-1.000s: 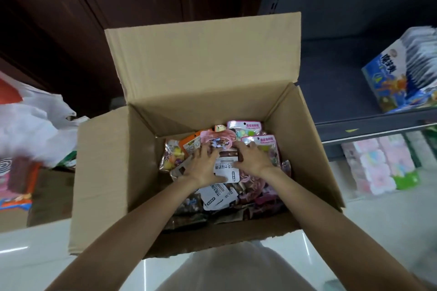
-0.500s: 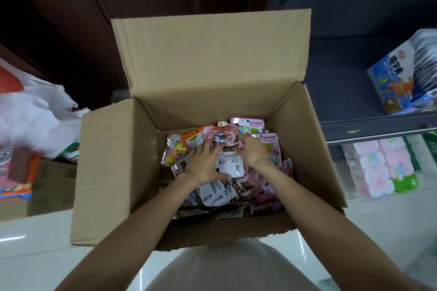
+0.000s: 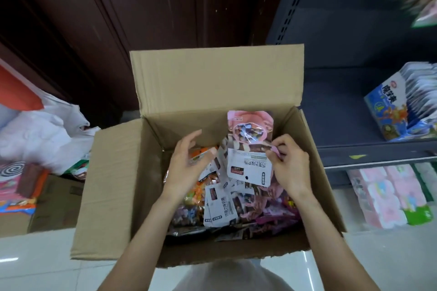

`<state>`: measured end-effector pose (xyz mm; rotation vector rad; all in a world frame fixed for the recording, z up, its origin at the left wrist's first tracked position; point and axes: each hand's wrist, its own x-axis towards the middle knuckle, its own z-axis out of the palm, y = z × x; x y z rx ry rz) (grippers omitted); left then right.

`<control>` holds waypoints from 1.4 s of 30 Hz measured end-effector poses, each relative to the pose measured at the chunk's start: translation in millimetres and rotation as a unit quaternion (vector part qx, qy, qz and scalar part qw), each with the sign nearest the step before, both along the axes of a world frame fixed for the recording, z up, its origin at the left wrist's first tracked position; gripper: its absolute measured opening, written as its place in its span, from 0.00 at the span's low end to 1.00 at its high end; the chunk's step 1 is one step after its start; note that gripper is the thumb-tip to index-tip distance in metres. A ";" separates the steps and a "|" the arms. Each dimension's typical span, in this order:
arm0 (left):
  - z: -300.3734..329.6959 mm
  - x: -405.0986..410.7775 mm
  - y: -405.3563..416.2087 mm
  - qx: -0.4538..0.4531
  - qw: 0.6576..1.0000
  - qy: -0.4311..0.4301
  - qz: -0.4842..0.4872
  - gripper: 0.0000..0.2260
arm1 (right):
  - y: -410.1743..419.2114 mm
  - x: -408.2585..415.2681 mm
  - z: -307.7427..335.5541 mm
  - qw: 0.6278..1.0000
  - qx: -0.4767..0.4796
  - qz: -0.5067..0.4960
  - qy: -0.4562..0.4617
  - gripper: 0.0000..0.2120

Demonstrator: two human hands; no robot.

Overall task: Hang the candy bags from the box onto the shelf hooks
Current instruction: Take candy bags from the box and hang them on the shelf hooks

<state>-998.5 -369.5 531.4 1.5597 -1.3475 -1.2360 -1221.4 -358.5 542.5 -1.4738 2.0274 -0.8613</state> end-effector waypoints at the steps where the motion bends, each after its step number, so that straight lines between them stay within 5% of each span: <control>1: 6.9 -0.8 2.9 0.000 0.999 0.029 0.027 0.26 | 1.7 -3.0 7.9 0.999 -0.027 -0.011 -0.016 0.09; 10: 24.6 -25.1 14.8 0.052 0.995 0.076 -0.027 0.24 | 11.5 -12.3 47.7 0.976 -0.091 -0.054 -0.188 0.15; 17: 36.2 -36.7 15.8 0.124 0.956 0.265 0.006 0.46 | 22.3 -3.4 52.5 0.892 -0.154 -0.175 -0.387 0.15; 24: 37.9 -82.8 12.7 -0.015 0.946 0.308 0.101 0.41 | 36.9 16.5 38.0 0.931 -0.150 -0.191 -0.273 0.16; 32: 59.3 -92.4 22.4 -0.092 0.963 0.244 0.068 0.37 | 67.1 -25.3 47.2 0.932 -0.142 -0.157 -0.294 0.23; 35: 75.0 -103.6 37.0 -0.117 0.971 0.209 0.004 0.36 | 82.3 -66.8 68.9 0.977 -0.190 -0.075 -0.069 0.34; 38: 98.1 -135.0 57.0 -0.139 0.969 0.188 -0.076 0.33 | 90.8 -118.1 90.0 0.976 -0.178 0.079 0.098 0.36; 42: 118.7 -209.7 84.5 -0.133 0.965 0.191 -0.121 0.29 | 114.2 -186.3 112.8 0.990 -0.100 0.102 -0.018 0.35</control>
